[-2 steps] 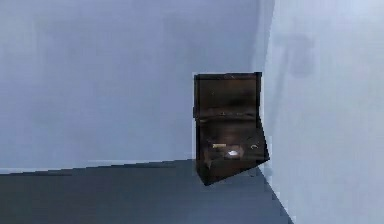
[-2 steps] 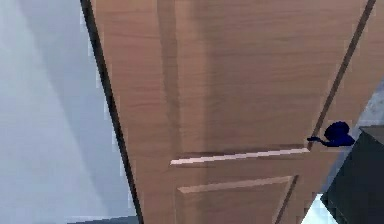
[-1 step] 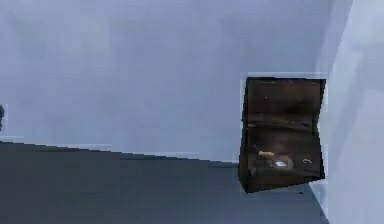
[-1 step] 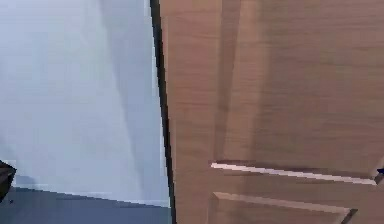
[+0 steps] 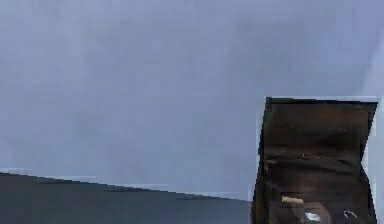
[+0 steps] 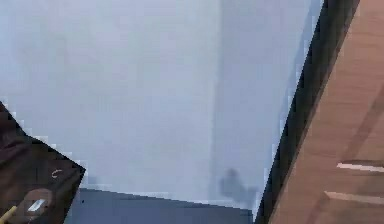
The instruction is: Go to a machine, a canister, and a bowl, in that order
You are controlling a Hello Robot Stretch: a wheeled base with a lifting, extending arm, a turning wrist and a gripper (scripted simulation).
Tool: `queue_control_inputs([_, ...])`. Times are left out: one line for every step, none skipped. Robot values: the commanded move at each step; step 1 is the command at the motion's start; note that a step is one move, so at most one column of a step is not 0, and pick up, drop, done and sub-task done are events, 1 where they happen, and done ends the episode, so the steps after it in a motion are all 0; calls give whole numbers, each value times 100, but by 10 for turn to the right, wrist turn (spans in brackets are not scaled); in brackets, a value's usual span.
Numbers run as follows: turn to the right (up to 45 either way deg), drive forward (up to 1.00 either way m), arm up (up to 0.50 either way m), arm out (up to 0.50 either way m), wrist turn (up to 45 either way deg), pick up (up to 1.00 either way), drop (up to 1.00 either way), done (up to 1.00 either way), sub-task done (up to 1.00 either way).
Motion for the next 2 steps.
queue_control_inputs([-420, 0, 0, 0, 0, 0, 0, 0, 0])
queue_control_inputs([0, 100, 0, 0, 0, 0, 0, 0, 0])
